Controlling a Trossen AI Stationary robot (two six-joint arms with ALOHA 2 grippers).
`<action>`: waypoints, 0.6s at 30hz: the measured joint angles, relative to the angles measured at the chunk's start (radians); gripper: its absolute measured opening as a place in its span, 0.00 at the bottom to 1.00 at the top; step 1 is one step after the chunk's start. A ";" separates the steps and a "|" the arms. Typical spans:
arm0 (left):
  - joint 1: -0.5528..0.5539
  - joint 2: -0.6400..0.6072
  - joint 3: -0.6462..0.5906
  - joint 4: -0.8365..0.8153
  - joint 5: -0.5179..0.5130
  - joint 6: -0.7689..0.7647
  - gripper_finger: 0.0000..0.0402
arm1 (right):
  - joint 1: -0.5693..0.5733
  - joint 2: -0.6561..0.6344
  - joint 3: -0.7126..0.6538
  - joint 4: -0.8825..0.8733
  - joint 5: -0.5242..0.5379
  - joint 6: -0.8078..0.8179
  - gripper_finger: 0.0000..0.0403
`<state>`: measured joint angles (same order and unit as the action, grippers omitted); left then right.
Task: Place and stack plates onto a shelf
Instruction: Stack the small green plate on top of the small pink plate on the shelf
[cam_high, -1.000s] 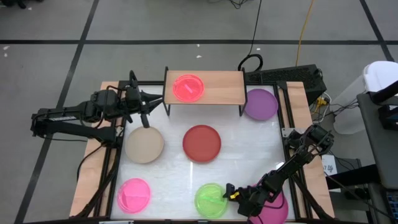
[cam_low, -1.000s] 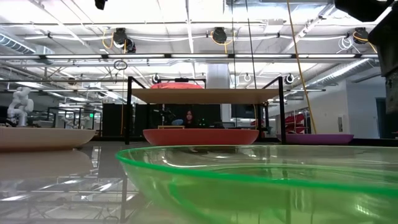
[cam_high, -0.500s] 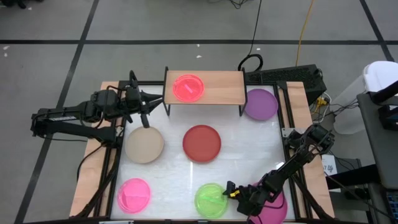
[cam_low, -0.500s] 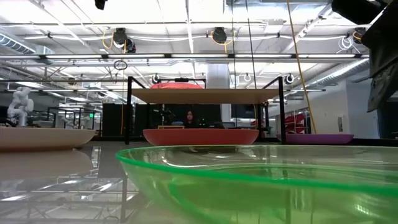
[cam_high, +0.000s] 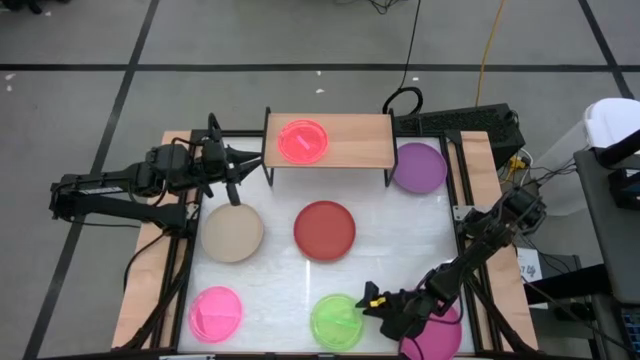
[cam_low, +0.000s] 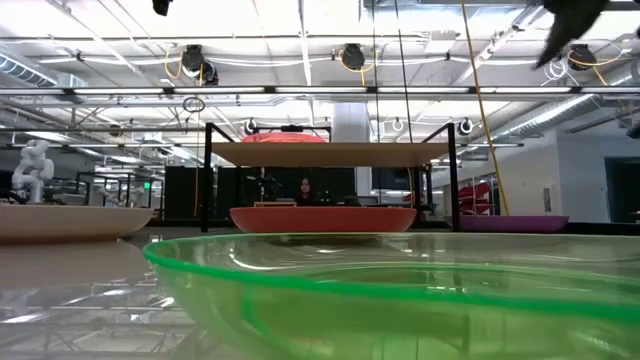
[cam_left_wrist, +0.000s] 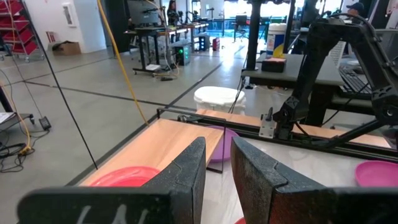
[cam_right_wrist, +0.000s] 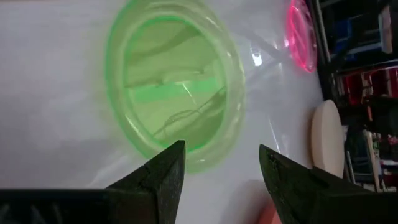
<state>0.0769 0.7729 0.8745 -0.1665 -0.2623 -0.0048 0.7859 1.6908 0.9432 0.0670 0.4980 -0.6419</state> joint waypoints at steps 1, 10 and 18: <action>0.000 0.000 0.000 0.000 0.000 0.000 0.21 | -0.002 -0.005 0.000 0.000 0.000 0.004 0.46; 0.000 0.000 0.000 0.000 0.000 0.000 0.21 | -0.009 0.011 0.096 -0.079 -0.194 0.137 0.46; 0.000 0.000 0.000 0.000 0.000 0.000 0.21 | -0.019 0.093 0.222 -0.295 -0.292 0.137 0.41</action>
<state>0.0769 0.7731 0.8745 -0.1665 -0.2623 -0.0048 0.7666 1.7839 1.1647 -0.2283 0.2059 -0.5051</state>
